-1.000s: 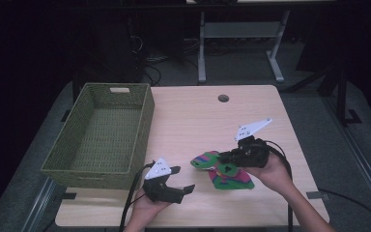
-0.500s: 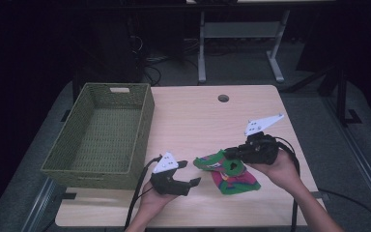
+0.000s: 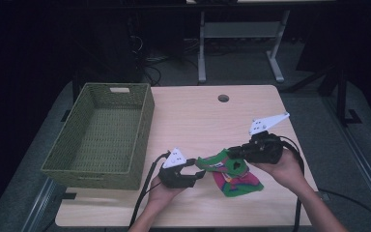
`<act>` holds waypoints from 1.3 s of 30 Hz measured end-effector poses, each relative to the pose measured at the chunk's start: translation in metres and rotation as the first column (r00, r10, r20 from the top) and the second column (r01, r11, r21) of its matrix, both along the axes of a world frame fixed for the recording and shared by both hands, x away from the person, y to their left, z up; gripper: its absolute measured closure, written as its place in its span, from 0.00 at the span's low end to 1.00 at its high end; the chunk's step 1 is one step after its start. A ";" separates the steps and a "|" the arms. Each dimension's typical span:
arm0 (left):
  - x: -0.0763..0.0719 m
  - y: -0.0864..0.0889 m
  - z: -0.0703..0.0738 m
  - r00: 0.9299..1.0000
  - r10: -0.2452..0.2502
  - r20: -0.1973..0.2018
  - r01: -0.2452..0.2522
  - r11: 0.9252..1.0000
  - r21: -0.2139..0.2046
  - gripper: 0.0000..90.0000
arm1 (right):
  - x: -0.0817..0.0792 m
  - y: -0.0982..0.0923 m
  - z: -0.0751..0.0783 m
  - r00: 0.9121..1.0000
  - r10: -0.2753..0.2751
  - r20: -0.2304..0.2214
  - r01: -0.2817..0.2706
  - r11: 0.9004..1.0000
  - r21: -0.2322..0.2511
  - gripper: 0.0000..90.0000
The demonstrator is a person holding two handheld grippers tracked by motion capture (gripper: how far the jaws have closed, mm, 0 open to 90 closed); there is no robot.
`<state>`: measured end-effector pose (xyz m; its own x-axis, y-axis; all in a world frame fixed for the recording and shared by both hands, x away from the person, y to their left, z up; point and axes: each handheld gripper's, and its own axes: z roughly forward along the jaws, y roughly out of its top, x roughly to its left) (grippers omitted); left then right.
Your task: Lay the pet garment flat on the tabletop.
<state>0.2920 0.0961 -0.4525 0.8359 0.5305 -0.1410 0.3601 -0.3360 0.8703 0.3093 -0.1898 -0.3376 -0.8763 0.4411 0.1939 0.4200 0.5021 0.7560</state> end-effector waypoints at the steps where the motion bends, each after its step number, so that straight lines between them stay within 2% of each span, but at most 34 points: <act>1: 0.000 -0.001 0.000 1.000 -0.005 0.005 0.005 1.000 0.003 0.53 | 0.000 -0.001 0.000 1.000 -0.002 0.003 0.002 1.000 0.001 0.92; 5: 0.000 -0.002 0.001 1.000 -0.013 0.015 0.013 1.000 0.007 0.66 | -0.001 -0.003 0.000 1.000 -0.005 0.004 0.005 1.000 0.000 0.92; 6: 0.000 -0.001 0.002 1.000 -0.016 0.017 0.016 1.000 0.006 0.66 | -0.001 -0.003 0.000 1.000 -0.005 0.004 0.005 1.000 0.000 0.92; 7: 0.000 -0.001 0.002 1.000 -0.021 0.021 0.021 1.000 0.007 0.73 | 0.000 -0.004 0.000 1.000 -0.011 0.004 0.011 1.000 0.001 0.92; 10: 0.000 0.000 0.004 0.999 -0.038 0.016 0.038 0.999 0.006 0.81 | 0.001 -0.007 -0.001 1.000 -0.017 0.003 0.017 1.000 0.002 0.92; 14: -0.001 0.001 0.008 0.998 -0.056 0.024 0.055 0.998 0.012 0.88 | 0.001 -0.009 -0.002 1.000 -0.022 0.002 0.022 1.000 0.001 0.92; 18: -0.001 0.004 0.012 0.998 -0.053 0.029 0.053 0.999 -0.003 0.91 | 0.003 -0.013 -0.005 0.999 -0.034 0.000 0.034 0.999 0.000 0.92; 28: 0.007 0.009 0.029 0.999 -0.037 0.040 0.036 0.999 0.003 0.92 | 0.002 -0.012 -0.006 0.999 -0.035 -0.001 0.035 0.999 -0.009 0.92; 37: 0.020 0.008 0.047 0.999 -0.012 0.047 0.011 1.000 0.008 0.92 | 0.008 -0.010 -0.010 0.999 -0.046 -0.008 0.045 0.999 -0.017 0.92; 39: 0.026 0.006 0.053 0.999 -0.009 0.048 0.008 1.000 0.022 0.92 | 0.011 -0.011 -0.012 0.998 -0.054 -0.011 0.054 0.998 -0.015 0.91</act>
<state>0.3179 0.1024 -0.4000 0.8460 0.5258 -0.0887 0.3146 -0.3579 0.8791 0.3202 -0.2004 -0.3491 -0.8488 0.4907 0.1969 0.4556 0.4898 0.7433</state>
